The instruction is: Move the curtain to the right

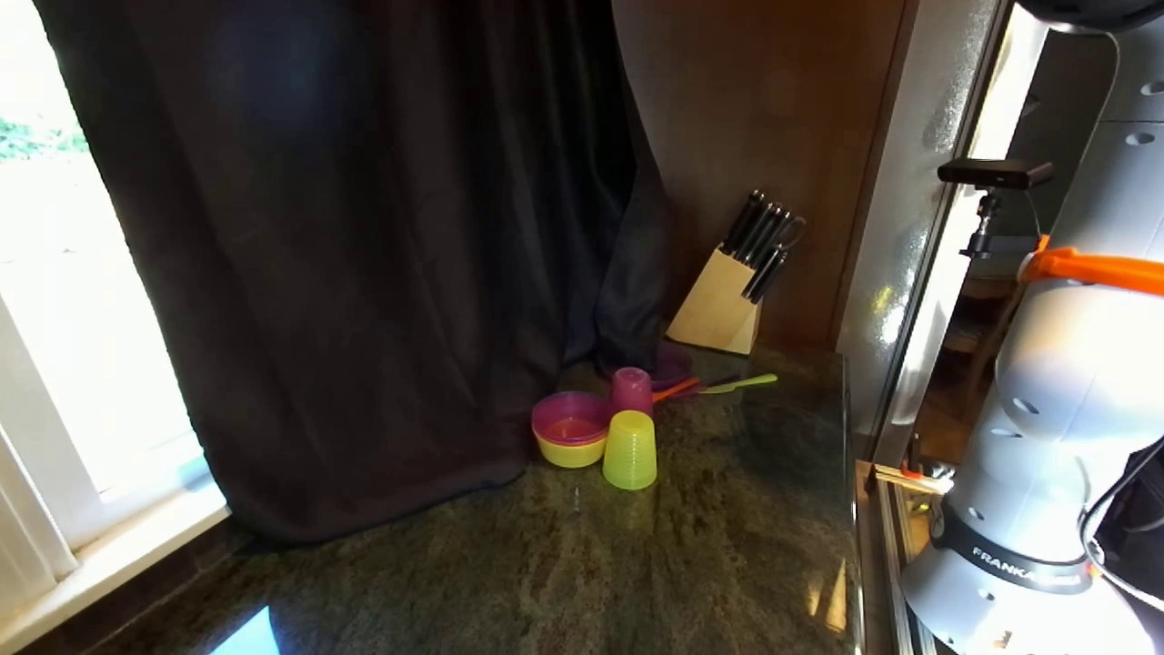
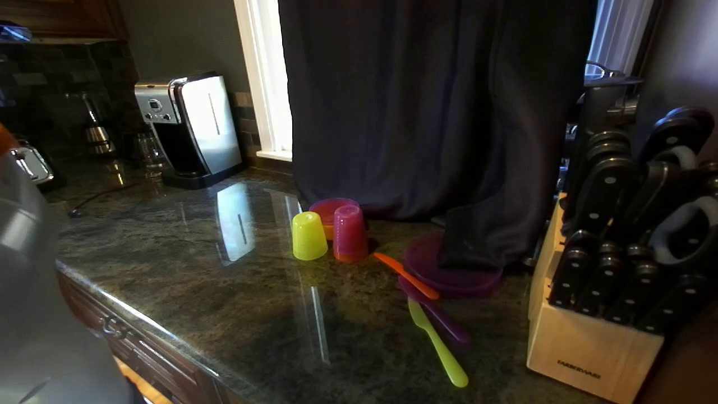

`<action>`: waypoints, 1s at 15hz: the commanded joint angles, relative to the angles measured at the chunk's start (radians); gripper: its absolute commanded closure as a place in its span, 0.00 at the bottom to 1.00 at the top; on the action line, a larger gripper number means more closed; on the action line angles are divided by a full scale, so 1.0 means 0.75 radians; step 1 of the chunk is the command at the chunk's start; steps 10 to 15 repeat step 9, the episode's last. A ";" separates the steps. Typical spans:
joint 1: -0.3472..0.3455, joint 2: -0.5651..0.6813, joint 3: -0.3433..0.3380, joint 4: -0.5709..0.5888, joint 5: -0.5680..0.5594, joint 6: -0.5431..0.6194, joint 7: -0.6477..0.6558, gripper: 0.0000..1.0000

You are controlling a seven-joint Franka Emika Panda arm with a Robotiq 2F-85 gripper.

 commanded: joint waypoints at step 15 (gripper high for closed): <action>0.001 -0.007 -0.027 0.118 0.279 -0.480 -0.089 0.00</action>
